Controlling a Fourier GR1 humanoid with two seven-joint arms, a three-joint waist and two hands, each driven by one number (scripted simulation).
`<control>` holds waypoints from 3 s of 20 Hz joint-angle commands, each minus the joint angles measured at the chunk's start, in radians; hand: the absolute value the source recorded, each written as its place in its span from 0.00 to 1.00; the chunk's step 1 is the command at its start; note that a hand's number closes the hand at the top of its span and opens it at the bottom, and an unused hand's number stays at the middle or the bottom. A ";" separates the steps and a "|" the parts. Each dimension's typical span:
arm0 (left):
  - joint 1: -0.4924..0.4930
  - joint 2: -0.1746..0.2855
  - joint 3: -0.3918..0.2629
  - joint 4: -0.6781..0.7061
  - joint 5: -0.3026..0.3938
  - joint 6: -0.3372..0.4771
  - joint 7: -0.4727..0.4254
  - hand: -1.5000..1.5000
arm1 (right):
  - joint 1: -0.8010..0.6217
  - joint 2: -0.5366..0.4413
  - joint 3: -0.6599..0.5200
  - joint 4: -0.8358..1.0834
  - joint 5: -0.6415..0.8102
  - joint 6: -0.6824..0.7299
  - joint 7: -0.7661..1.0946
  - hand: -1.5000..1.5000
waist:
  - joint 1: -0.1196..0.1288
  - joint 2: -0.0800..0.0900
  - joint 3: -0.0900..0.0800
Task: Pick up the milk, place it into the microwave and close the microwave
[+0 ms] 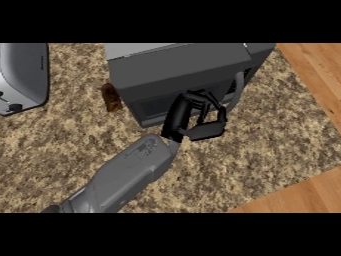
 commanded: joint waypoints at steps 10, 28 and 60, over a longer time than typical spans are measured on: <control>-0.096 0.000 0.052 0.090 0.105 -0.003 -0.107 1.00 | -0.071 -0.066 -0.044 0.024 -0.066 0.011 0.053 0.00 | -0.029 0.013 0.004; -0.120 0.000 0.022 0.141 0.182 -0.022 -0.200 1.00 | -0.160 -0.175 -0.127 0.087 -0.120 0.015 0.097 0.00 | -0.038 0.018 0.007; -0.149 0.000 -0.043 0.167 0.305 -0.016 -0.284 1.00 | -0.288 -0.327 -0.214 0.346 -0.236 0.138 0.085 0.00 | -0.043 0.035 0.012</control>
